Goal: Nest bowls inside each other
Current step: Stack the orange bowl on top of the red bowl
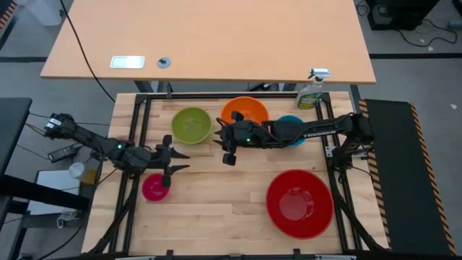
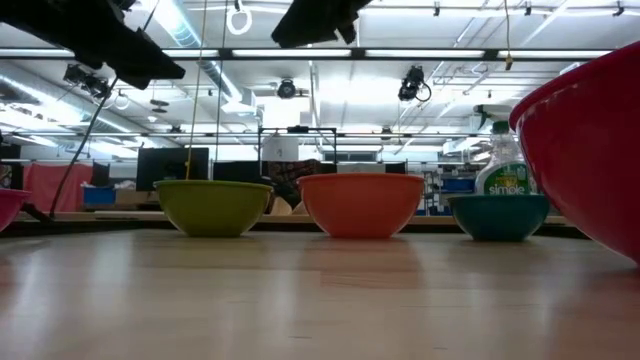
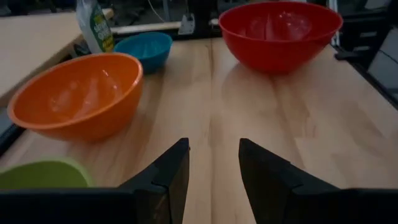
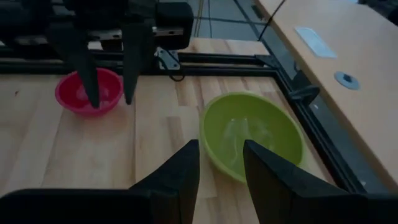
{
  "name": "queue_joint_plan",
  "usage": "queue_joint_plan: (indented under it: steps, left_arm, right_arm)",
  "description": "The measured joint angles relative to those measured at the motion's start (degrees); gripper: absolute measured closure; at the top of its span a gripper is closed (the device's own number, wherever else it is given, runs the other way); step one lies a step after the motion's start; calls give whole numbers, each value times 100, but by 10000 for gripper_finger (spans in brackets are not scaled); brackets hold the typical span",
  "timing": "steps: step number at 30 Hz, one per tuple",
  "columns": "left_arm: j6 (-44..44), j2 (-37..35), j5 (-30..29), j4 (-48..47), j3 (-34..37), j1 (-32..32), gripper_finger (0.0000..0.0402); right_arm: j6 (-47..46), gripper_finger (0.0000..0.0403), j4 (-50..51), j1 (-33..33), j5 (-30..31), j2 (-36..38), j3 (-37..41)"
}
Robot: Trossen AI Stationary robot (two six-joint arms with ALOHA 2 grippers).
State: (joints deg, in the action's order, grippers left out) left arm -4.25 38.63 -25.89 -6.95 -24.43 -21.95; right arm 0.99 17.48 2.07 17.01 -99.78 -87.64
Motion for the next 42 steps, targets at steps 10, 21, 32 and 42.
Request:
queue_joint_plan:
  steps: [10, 21, 32, 42]
  left_arm:
    - [21, 385, -504, 353, -2, 216, 260]
    - [-365, 1104, -496, 160, -273, 326, 260]
    - [-1025, 2288, -117, -2282, -1661, 1170, 260]
    - [-916, 2583, -277, -1706, -1530, 1108, 260]
  right_arm:
    - [-75, 270, 1245, 83, 889, 240, 197]
    - [100, 270, 194, 200, 736, 1271, 1811]
    - [633, 267, 889, 26, 695, 1237, 1886]
    - [782, 194, 1505, -372, 213, 396, 1617]
